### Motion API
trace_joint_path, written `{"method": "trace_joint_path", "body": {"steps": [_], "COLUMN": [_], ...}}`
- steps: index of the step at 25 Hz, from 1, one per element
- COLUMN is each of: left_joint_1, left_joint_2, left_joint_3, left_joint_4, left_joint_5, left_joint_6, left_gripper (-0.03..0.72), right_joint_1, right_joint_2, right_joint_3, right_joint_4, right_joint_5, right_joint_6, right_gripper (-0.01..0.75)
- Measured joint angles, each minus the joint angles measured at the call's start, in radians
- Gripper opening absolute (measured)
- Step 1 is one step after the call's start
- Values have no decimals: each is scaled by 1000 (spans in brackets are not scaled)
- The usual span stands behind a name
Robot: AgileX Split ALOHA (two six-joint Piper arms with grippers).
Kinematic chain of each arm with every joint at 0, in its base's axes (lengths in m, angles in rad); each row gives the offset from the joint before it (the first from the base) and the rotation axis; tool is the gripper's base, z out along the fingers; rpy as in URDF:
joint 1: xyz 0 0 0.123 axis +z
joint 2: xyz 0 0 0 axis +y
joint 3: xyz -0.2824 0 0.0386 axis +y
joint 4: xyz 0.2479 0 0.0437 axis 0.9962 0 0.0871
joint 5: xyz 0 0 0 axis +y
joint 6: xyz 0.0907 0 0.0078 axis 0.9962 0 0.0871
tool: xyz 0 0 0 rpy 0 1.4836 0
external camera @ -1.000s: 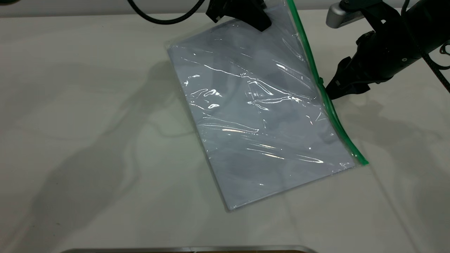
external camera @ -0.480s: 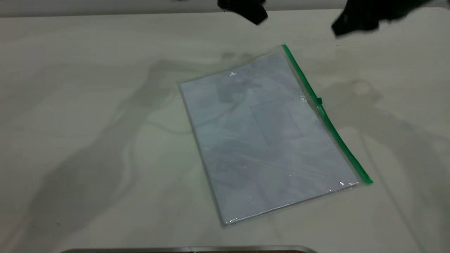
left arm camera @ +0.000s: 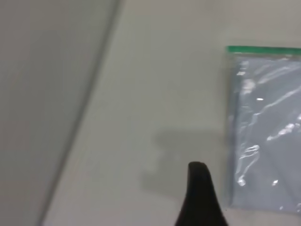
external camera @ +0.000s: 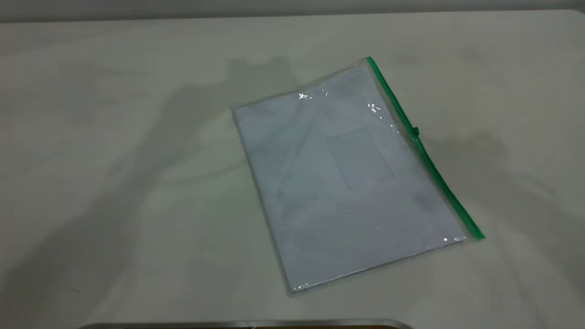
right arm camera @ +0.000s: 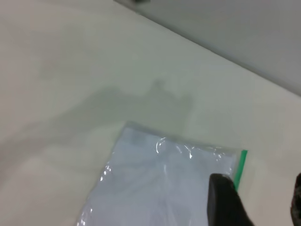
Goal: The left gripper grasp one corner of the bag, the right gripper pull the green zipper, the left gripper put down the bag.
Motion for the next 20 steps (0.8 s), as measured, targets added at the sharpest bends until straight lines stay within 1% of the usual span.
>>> {"method": "trace_joint_path", "body": {"steps": [2,6,11,14,16,20], "left_joint_1": [0,0,0,0,0,0], "left_joint_2": [-53,-146,-230,-274,-319,-446], "left_joint_3": [0,-1,-1,1,28,170], "left_joint_4": [54,142,198,236,283,352], "left_joint_5": [0,0,0,0,0,0], "left_joint_6": [-69,-185,-298,-391,-460,-565], "left_gripper": [592,588,586,586,586,586], "right_joint_1": [0,0,0,0,0,0], "right_joint_2": [-125,-367,-660,-797,-870,-979], "right_joint_3": [0,0,3,27,51,122], "right_joint_4": [-132,-345,-508,-565,-591,-610], "right_joint_5": [46,129,276,372,439,534], "right_joint_6": [128,327,532,587,605,622], "right_gripper": [383,384,384,385,385,385]}}
